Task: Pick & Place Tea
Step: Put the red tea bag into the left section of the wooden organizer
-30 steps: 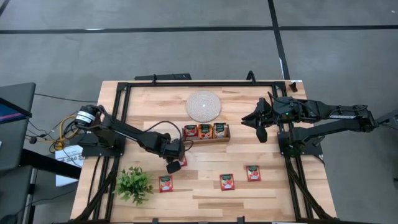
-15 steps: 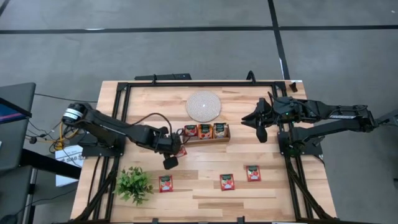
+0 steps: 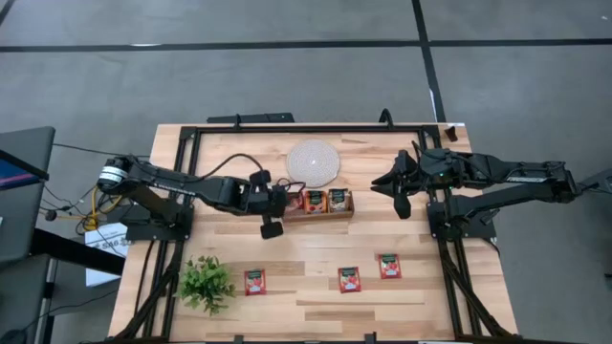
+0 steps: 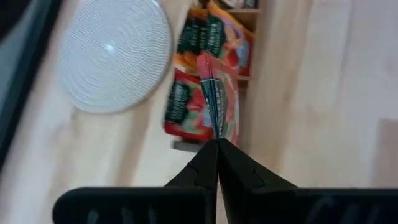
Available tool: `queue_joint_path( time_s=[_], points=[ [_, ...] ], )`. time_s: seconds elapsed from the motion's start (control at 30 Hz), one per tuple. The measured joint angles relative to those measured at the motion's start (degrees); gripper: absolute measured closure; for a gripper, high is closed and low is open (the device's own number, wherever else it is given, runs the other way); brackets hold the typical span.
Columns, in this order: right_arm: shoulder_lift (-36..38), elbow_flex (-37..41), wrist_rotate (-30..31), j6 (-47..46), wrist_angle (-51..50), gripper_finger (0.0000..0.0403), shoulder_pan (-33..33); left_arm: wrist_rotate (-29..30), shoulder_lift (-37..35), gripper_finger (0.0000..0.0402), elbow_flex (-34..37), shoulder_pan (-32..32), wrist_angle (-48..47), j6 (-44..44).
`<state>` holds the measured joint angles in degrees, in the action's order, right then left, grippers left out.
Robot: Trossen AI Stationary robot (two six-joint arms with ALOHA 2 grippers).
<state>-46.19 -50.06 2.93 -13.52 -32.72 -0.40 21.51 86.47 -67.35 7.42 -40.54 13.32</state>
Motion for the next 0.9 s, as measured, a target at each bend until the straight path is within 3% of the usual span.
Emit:
queue_joint_path(
  time_s=[0.27, 0.9],
  points=[
    [0.0, 0.0, 0.0, 0.0, 0.6, 0.0331, 0.0, 0.0, 5.8, 0.0402, 0.0, -4.4, 6.5, -12.4],
    [0.0, 0.0, 0.0, -0.1, 0.7, 0.0331, 0.0, -3.2, 7.6, 0.0401, 0.0, -6.5, 4.7, -16.9]
  ],
)
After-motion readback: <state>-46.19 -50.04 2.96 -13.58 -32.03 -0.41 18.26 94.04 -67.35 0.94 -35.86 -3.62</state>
